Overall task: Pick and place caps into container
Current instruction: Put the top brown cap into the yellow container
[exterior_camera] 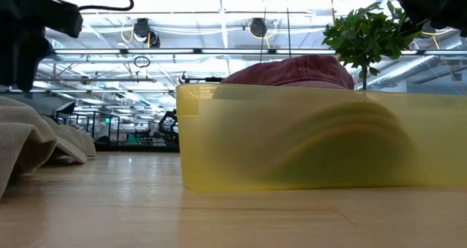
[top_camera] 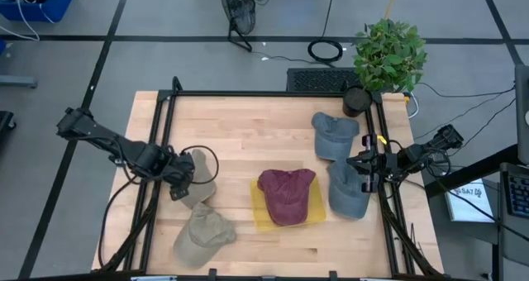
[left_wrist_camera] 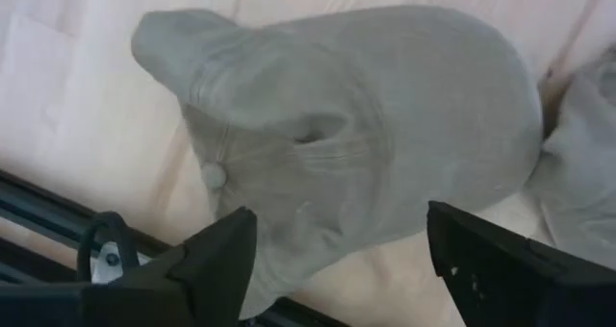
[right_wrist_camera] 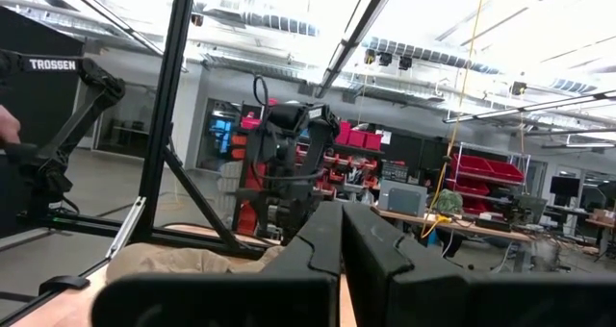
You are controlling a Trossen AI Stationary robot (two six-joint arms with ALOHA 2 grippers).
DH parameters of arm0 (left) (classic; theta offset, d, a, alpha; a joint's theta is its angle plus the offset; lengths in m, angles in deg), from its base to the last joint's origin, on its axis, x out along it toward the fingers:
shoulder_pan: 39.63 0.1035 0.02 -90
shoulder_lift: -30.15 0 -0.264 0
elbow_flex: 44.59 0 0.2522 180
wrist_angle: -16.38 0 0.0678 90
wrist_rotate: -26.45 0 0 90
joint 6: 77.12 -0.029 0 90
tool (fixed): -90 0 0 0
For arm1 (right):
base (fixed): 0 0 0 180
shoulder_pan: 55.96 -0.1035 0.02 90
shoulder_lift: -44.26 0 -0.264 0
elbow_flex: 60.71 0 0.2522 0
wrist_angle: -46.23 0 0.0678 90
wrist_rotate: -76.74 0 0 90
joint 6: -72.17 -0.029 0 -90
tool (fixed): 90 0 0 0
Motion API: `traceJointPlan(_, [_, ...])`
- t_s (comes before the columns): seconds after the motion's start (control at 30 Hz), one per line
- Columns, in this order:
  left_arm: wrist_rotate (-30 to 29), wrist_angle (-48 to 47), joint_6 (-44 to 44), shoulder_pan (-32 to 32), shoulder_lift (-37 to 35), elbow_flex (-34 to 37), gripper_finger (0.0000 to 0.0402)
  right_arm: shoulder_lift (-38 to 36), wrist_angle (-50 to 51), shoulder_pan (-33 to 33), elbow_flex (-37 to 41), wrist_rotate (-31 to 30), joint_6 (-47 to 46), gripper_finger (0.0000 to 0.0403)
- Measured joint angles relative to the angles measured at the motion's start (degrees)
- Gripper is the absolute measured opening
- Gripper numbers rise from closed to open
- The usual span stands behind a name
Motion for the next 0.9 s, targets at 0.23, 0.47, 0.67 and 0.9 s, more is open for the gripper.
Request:
traceJointPlan(0.23, [4.44, 6.54, -1.30, 0.02, 0.00, 4.09, 0.0314, 0.00, 0.00, 0.00, 0.00, 0.00, 0.05, 0.0000])
traceJointPlan(0.47, [4.71, 7.21, -3.28, 0.17, 0.43, 7.51, 0.0315, 0.00, 0.02, -0.02, 0.00, 0.00, -0.07, 0.0000])
traceJointPlan(0.67, [4.37, 7.28, -4.18, 2.94, 0.66, 7.57, 0.0315, 0.02, 0.04, 0.00, 0.00, 0.00, -0.03, 0.0000])
traceJointPlan(0.9, [4.24, 10.52, -7.99, 8.30, 0.66, 10.37, 0.0315, 0.04, 0.07, 0.00, 0.00, 0.00, -0.01, 0.0000])
